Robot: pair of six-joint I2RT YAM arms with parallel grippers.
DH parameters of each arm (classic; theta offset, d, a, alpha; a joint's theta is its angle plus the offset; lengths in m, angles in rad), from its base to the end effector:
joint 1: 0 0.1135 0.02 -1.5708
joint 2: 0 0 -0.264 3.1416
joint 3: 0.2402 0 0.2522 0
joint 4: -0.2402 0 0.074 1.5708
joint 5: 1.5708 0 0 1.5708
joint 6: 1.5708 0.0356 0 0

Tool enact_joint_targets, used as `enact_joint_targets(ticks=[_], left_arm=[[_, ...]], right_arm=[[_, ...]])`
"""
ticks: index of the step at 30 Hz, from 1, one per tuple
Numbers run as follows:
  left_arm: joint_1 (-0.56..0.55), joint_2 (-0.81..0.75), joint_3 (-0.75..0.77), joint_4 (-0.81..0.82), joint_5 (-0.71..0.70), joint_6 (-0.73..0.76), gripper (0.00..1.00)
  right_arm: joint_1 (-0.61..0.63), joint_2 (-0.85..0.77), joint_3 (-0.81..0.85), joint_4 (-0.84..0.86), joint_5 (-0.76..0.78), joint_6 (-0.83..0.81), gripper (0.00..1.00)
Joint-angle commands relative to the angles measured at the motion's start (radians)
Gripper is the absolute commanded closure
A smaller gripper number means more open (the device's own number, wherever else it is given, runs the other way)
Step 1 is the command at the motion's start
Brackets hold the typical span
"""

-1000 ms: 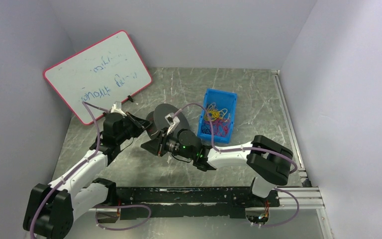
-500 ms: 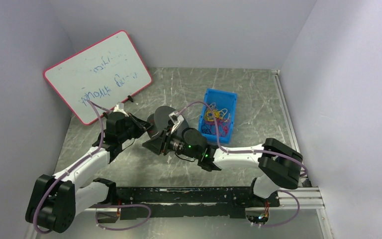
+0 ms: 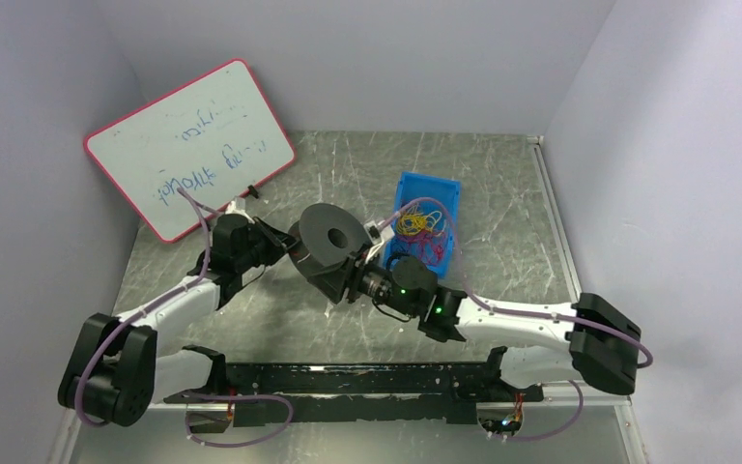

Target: Wrap the cables

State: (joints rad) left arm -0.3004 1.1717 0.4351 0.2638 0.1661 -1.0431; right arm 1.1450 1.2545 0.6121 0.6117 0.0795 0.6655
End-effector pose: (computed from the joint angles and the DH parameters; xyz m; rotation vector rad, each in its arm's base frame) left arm 0.2240 -0.0755 0.1870 -0.6902 2.0796 -0.9757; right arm 0.1180 0.2533 0.2623 -0.3544 1.7376 1.3082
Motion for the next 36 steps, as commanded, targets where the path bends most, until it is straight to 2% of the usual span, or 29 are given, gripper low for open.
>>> enact_joint_targets(ticks=[1,11,21,36], left_arm=[[0.002,0.040,0.052,0.104,0.027,0.026,0.85],[0.001,0.148,0.081,0.130,0.048,0.060,0.67],[0.003,0.216,0.110,0.089,0.022,0.095,0.56],[0.049,0.205,0.160,-0.170,-0.105,0.163,0.53]], right_arm=[[-0.016,-0.075,-0.042,-0.109,0.089,-0.056,0.49],[-0.056,-0.220,-0.117,-0.215,0.150,-0.081,0.44],[-0.102,-0.266,-0.160,-0.236,0.137,-0.086,0.43],[-0.171,-0.259,-0.182,-0.230,0.080,-0.097,0.42]])
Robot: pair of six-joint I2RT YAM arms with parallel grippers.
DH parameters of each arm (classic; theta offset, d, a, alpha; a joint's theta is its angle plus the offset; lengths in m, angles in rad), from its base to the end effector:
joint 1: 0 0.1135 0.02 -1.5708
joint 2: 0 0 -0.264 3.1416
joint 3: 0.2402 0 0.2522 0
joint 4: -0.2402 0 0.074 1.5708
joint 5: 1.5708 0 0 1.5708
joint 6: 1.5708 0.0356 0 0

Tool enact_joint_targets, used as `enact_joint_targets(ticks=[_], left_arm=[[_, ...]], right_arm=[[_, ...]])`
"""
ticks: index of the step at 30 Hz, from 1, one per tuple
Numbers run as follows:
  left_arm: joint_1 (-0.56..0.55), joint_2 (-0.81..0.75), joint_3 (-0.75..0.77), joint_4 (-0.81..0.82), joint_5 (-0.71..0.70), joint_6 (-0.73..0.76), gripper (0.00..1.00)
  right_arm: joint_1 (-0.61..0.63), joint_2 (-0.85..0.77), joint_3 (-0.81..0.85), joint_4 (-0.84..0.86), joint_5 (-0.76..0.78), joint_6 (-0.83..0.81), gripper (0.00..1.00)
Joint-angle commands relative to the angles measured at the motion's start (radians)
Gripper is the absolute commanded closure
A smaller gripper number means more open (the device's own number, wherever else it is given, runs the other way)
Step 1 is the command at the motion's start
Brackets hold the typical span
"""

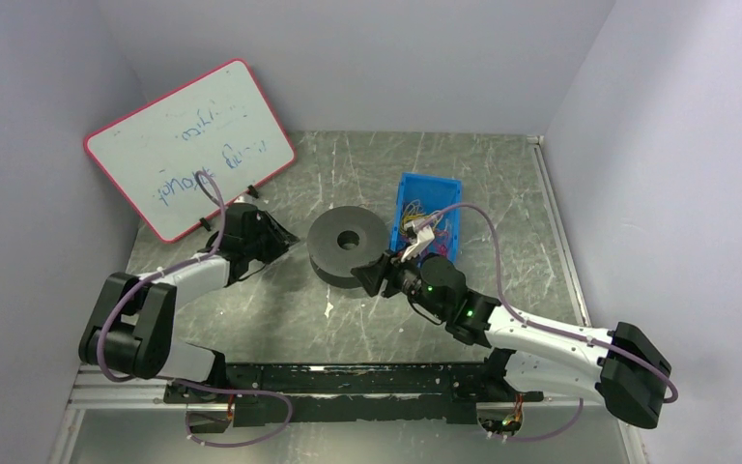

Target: Wrap the cables

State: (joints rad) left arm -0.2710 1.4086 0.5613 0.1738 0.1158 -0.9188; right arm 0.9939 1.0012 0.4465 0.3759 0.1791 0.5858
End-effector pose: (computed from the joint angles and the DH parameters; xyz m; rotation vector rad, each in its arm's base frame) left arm 0.2590 -0.0762 0.1619 -0.6867 2.2519 -0.7479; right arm 0.1279 0.1849 0.2384 -0.2389 1.8396 0.9808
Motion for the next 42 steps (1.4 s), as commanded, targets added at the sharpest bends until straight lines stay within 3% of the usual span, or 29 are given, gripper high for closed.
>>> enact_joint_targets(ticks=[1,12,20,26,31,36,40,42], left_arm=[[0.021,-0.041,0.036,-0.093,-0.065,0.042,0.53],[0.023,-0.114,0.089,-0.215,-0.106,0.094,0.51],[0.022,-0.218,0.143,-0.323,-0.146,0.162,0.36],[0.022,-0.280,0.248,-0.440,-0.132,0.284,0.11],[0.023,-0.333,0.340,-0.532,-0.115,0.398,0.06],[0.022,-0.367,0.433,-0.607,-0.089,0.476,0.03],[0.018,-0.374,0.514,-0.657,-0.040,0.532,0.00],[0.009,-0.372,0.548,-0.682,-0.019,0.578,0.00]], right_arm=[[-0.026,-0.005,-0.014,0.002,-0.023,-0.018,0.42],[-0.091,-0.003,0.011,-0.069,-0.039,-0.039,0.42],[-0.109,0.017,0.089,-0.203,0.044,-0.050,0.42],[-0.112,0.021,0.182,-0.348,0.136,-0.051,0.39],[-0.112,0.017,0.258,-0.483,0.261,-0.059,0.36],[-0.112,0.034,0.327,-0.617,0.462,-0.010,0.24],[-0.112,0.056,0.376,-0.700,0.597,0.025,0.02],[-0.112,0.069,0.399,-0.733,0.625,0.019,0.00]])
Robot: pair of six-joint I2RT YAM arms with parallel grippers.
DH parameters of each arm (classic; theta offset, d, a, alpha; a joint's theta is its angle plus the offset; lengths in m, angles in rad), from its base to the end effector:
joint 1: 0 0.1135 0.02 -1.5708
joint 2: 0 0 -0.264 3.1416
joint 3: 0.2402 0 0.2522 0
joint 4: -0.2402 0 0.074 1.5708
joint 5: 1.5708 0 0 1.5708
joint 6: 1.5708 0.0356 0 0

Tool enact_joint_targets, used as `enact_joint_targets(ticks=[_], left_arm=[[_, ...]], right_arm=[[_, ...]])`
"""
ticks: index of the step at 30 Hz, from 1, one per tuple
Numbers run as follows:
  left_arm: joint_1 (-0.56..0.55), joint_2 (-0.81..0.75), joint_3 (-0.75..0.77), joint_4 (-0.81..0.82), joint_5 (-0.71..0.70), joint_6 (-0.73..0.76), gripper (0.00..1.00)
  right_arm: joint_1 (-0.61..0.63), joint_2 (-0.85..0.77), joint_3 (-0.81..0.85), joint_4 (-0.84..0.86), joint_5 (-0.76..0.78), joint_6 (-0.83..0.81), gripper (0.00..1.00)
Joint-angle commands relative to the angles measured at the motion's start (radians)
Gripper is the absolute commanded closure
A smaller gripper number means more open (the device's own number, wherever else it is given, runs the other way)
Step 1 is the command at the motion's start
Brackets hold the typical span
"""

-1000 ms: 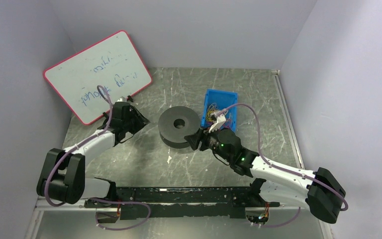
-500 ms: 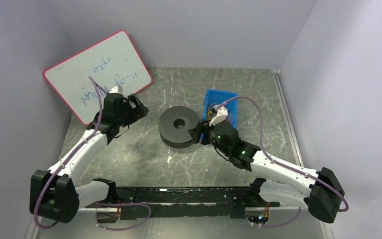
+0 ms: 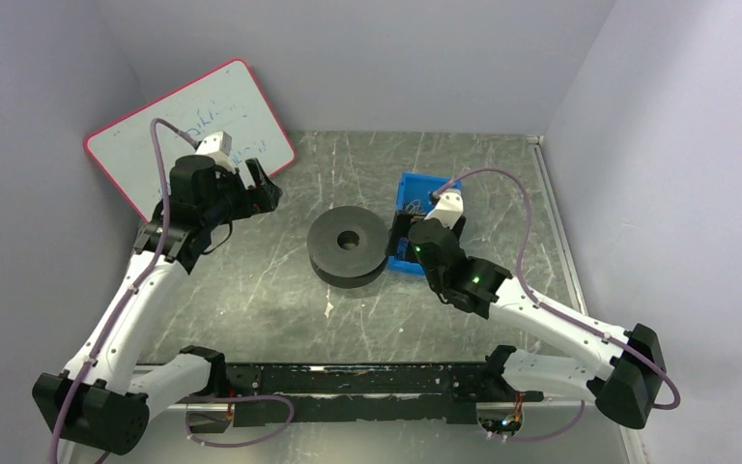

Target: Wrap the cables

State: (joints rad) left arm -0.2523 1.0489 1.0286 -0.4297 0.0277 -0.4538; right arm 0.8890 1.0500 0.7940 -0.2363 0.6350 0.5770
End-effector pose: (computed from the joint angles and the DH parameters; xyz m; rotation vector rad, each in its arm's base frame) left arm 0.2256 -0.0592 0.3497 -0.1887 2.0445 -0.4721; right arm 0.1621 0.1663 0.2900 0.0753 1.9720 0.3024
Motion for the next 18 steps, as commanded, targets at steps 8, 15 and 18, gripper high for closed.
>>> enact_joint_targets(ticks=[8,15,18], left_arm=[[-0.173,0.013,0.179,-0.141,0.015,0.185,0.01],[-0.411,0.087,0.257,-0.180,-0.139,0.224,0.00],[-0.485,0.093,0.253,-0.163,-0.191,0.258,0.00]], right_arm=[[-0.007,0.055,0.160,-0.236,0.215,0.006,0.00],[-0.005,0.074,0.203,-0.269,0.182,-0.056,0.00],[-0.005,0.059,0.199,-0.263,0.165,-0.102,0.00]])
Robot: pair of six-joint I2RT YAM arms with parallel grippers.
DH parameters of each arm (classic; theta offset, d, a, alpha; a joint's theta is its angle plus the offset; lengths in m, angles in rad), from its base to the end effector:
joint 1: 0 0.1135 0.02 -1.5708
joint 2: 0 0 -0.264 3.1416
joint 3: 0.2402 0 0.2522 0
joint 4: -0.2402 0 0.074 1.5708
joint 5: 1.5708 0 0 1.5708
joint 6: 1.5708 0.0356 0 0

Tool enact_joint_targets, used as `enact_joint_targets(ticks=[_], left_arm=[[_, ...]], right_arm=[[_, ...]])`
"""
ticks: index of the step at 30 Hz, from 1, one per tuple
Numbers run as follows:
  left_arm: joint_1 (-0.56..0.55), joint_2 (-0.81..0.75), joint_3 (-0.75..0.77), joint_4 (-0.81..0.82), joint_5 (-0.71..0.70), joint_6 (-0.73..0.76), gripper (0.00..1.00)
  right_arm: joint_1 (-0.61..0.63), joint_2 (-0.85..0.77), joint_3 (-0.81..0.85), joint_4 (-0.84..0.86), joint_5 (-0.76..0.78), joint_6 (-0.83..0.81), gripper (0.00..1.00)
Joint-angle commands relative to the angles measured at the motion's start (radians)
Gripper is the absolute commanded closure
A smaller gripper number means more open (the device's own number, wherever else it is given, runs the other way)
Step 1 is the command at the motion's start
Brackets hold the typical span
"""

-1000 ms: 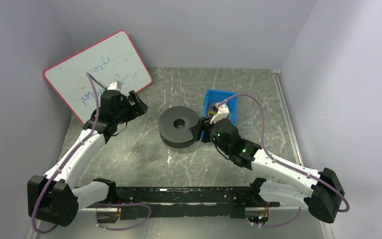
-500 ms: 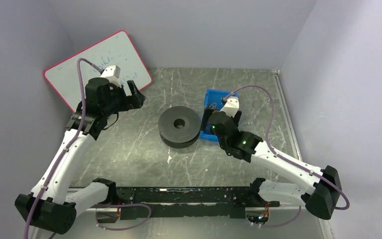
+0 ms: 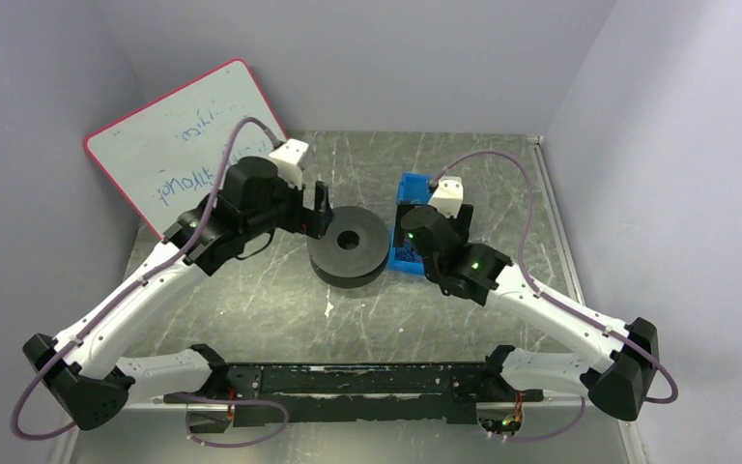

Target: Wrap the cables

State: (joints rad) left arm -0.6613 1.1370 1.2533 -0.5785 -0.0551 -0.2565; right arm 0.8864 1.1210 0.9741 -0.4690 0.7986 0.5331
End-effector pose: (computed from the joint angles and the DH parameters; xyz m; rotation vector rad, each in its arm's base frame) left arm 0.1933 -0.1480 0.3922 0.3819 2.0365 -0.5169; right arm 0.1696 0.1675 0.3176 0.0760 1.9843 0.0331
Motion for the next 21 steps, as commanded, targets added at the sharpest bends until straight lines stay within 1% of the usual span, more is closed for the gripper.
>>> enact_joint_targets(ticks=[1,5,11,15,18,20,21], left_arm=[[-0.106,0.001,0.014,-0.001,-0.121,0.080,0.00],[-0.150,-0.063,-0.084,0.105,-0.130,0.161,0.01],[-0.152,-0.215,-0.248,0.277,-0.059,0.226,0.01],[-0.152,-0.280,-0.305,0.307,-0.052,0.232,0.00],[-0.152,-0.306,-0.326,0.307,-0.059,0.229,0.01],[-0.152,-0.318,-0.327,0.306,-0.059,0.223,0.00],[-0.152,-0.322,-0.331,0.310,-0.056,0.221,0.00]], right_arm=[[-0.003,-0.023,0.015,-0.026,-0.004,-0.071,0.00],[-0.003,-0.095,0.000,-0.003,0.017,-0.103,0.00],[-0.003,-0.214,-0.028,0.014,0.081,-0.149,0.00],[-0.003,-0.291,-0.052,0.028,0.095,-0.174,0.00],[-0.003,-0.328,-0.071,0.041,0.026,-0.218,0.00],[-0.002,-0.340,-0.087,0.087,-0.033,-0.246,0.00],[-0.003,-0.336,-0.092,0.109,-0.017,-0.238,0.00]])
